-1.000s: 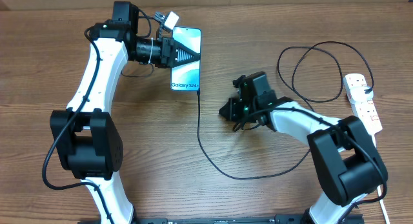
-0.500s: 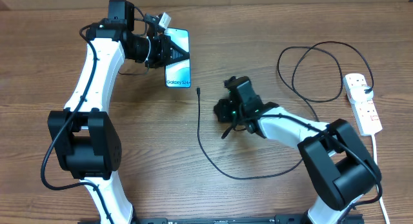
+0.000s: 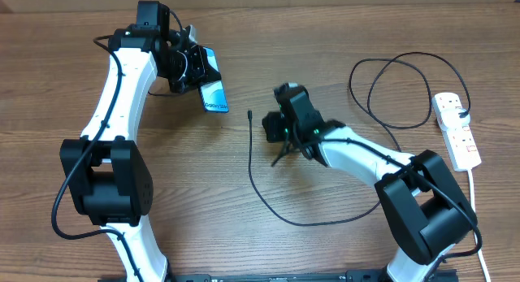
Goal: Plug charger to phone and switch on socket
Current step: 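Move the right gripper down over the black cable's USB-C plug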
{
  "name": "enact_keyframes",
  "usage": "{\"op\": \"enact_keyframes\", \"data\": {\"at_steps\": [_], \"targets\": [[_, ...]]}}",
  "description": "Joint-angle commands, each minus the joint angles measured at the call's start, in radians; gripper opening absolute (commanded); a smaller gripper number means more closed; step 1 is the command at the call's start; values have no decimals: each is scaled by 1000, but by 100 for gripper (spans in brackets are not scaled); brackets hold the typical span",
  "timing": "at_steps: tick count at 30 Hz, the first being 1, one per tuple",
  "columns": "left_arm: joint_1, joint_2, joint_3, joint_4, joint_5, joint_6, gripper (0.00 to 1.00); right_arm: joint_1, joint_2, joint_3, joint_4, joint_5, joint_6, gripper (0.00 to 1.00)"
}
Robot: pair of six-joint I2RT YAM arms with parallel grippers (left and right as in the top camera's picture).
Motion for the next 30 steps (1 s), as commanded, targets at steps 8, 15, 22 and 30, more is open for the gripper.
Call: {"op": "enact_keyframes", "data": {"at_steps": [8,15,22,30], "targets": [[10,9,-2,-16,-151,-80,4,-2,151,378,-308,-27,-45,33],[13,9,-2,-24,-188,-80,4,-1,166,390,-380,-67,-45,34],[13,9,-2,-21,-188,-80,4,26,232,390,-390,-69,-102,35],[13,9,-2,-19,-187,-80,4,37,280,390,-340,-23,-101,39]]}}
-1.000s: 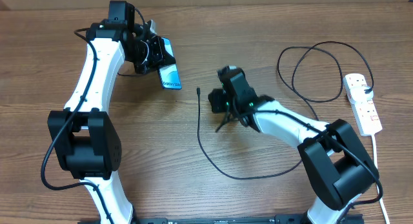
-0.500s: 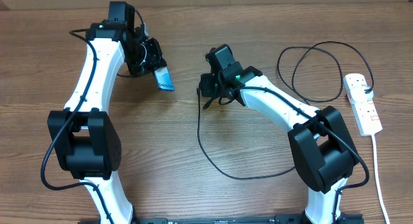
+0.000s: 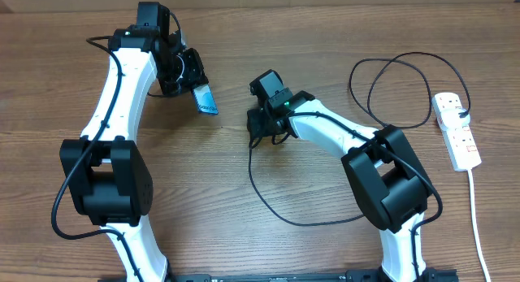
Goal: Plug charger to phone and switch on socket
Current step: 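Move the right gripper down over the black cable's USB-C plug, then grasp the USB-C plug end of the cable with the right gripper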
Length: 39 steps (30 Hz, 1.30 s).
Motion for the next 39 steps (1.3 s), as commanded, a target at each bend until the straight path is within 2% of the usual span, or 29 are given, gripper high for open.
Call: {"op": "enact_keyframes", "data": {"at_steps": [1,9,17,20,22,27,30,39], "targets": [[11,9,-1,4,1,-17,4,-1,30,27,35,20,-11,39],[11,9,-1,4,1,-18,6,21,72,27,75,10,-37,38],[11,9,-1,4,1,-17,6,33,116,26,86,116,-40,38],[11,9,-1,4,2,-17,6,33,116,26,85,111,-40,26],[11,9,-1,4,2,-17,6,33,116,26,71,107,-36,22],[11,9,-1,4,2,-18,6,33,116,26,27,92,-36,21],[11,9,-1,4,2,-18,6,33,116,26,26,92,-36,14],[11,9,-1,3,2,-18,6,33,116,26,18,86,-37,13]]}}
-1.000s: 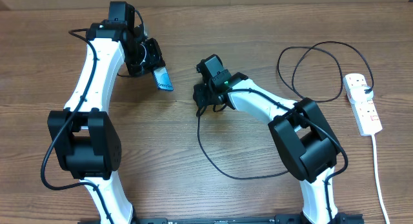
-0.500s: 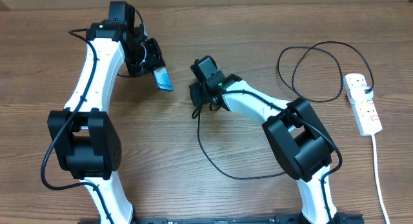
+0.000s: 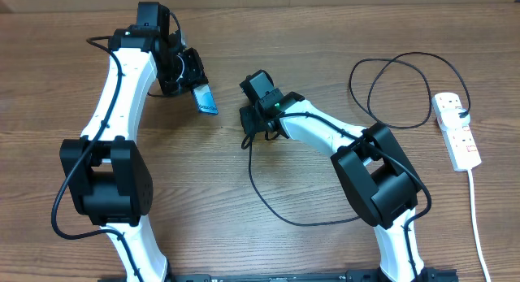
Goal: Plug charger to phone and switch on socket
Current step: 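Grasp the USB-C plug end of the cable with the right gripper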
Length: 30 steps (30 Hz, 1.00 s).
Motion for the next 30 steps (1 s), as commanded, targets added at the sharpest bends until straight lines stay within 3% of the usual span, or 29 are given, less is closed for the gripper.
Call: {"op": "enact_keyframes", "data": {"at_steps": [1,8,19,30], "targets": [[11,9,-1,2,2,-14,6,0,59,-25,-11,-8,2,11],[11,9,-1,1,2,-14,5,0,59,-25,0,-8,2,4],[16,9,-1,8,84,15,4,0,-57,-23,-72,-7,-66,4],[25,9,-1,8,119,25,4,7,-79,-23,-311,43,-82,4]]}}
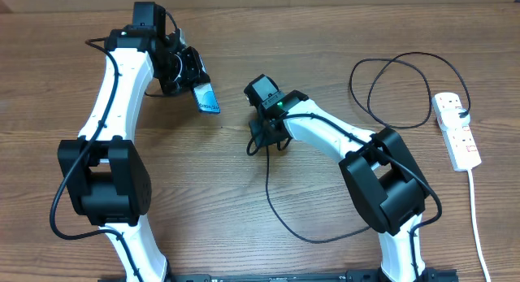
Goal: Plug charger to phone and switch on socket
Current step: 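Grasp the USB-C plug end of the cable with the right gripper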
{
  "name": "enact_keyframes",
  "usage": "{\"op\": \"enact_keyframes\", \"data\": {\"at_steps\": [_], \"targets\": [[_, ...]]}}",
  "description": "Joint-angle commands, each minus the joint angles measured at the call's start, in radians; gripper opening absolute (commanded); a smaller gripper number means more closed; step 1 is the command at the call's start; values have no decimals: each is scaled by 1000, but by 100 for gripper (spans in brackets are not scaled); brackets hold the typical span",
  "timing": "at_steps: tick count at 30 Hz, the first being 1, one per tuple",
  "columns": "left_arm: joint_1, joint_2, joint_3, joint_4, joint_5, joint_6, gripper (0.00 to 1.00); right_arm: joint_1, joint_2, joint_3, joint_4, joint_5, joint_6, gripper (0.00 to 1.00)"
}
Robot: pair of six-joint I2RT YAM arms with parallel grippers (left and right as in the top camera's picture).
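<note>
The phone (208, 99), blue-screened and tilted on edge, is lifted off the table at the back left with my left gripper (193, 85) shut on its upper end. To its right my right gripper (262, 139) points down at the table, shut on the plug end of the black charger cable (280, 221). The plug tip shows just left of the fingers, a short way from the phone's lower end. The white socket strip (457, 129) lies at the far right; its switch is too small to read.
The black cable runs from my right gripper down toward the front edge, back up behind the right arm, and coils in a loop (398, 91) beside the strip. The strip's white lead (475, 225) trails to the front right corner.
My right gripper has shifted slightly right and toward the front with the cable end, and the cable's slack has swung right with it. The left gripper and phone have barely moved.
My right gripper first stood mid-table, right of the loose cable end, while the left held the phone flatter. Then the right was at the cable end and the phone was tilted on edge. Now the cable end moves with the right gripper.
</note>
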Motion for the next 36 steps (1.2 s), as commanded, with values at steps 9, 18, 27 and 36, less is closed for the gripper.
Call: {"op": "enact_keyframes", "data": {"at_steps": [9,18,27,36], "targets": [[6,9,-1,6,36,13,4,23,-18,-16,-49,-30,7,4],[6,9,-1,3,35,21,4,44,-17,-31,-29,-39,11,10],[6,9,-1,3,35,21,4,44,-17,-54,-2,-39,21,4],[6,9,-1,3,35,21,4,44,-17,-54,-1,-40,34,20]]}}
